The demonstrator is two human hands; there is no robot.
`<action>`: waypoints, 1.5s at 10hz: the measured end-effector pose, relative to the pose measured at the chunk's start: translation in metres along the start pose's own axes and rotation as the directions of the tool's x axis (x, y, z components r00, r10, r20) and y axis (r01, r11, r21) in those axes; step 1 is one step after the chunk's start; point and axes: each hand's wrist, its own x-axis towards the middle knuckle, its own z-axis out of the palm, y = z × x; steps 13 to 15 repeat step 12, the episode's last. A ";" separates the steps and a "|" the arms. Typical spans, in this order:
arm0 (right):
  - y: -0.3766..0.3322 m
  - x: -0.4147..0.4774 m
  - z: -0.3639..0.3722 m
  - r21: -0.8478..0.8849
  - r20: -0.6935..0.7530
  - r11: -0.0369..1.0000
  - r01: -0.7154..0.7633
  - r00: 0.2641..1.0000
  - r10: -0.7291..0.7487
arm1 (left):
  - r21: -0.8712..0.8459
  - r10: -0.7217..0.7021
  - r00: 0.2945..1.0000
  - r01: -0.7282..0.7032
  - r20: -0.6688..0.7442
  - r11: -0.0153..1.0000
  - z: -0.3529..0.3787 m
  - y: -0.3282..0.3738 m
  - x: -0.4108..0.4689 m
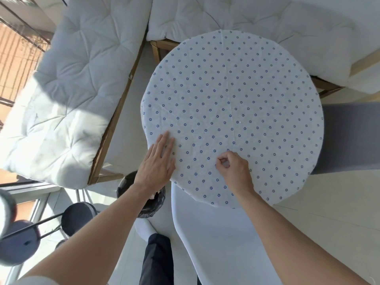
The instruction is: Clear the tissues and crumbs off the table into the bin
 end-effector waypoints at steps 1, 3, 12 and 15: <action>-0.025 -0.024 0.030 0.040 0.051 0.998 0.053 0.997 -0.055 | -0.023 -0.039 0.999 0.039 -0.009 0.999 -0.005 -0.024 -0.031; -0.076 -0.080 0.102 0.012 0.229 0.974 0.225 0.948 -0.222 | 0.042 -0.269 0.957 0.266 0.109 0.963 -0.009 -0.086 -0.115; -0.181 -0.207 0.161 -0.091 0.273 0.992 0.082 0.960 -0.055 | -0.160 -0.393 0.914 0.405 0.097 0.900 -0.053 -0.164 -0.313; -0.181 -0.207 0.161 -0.091 0.273 0.992 0.082 0.960 -0.055 | -0.160 -0.393 0.914 0.405 0.097 0.900 -0.053 -0.164 -0.313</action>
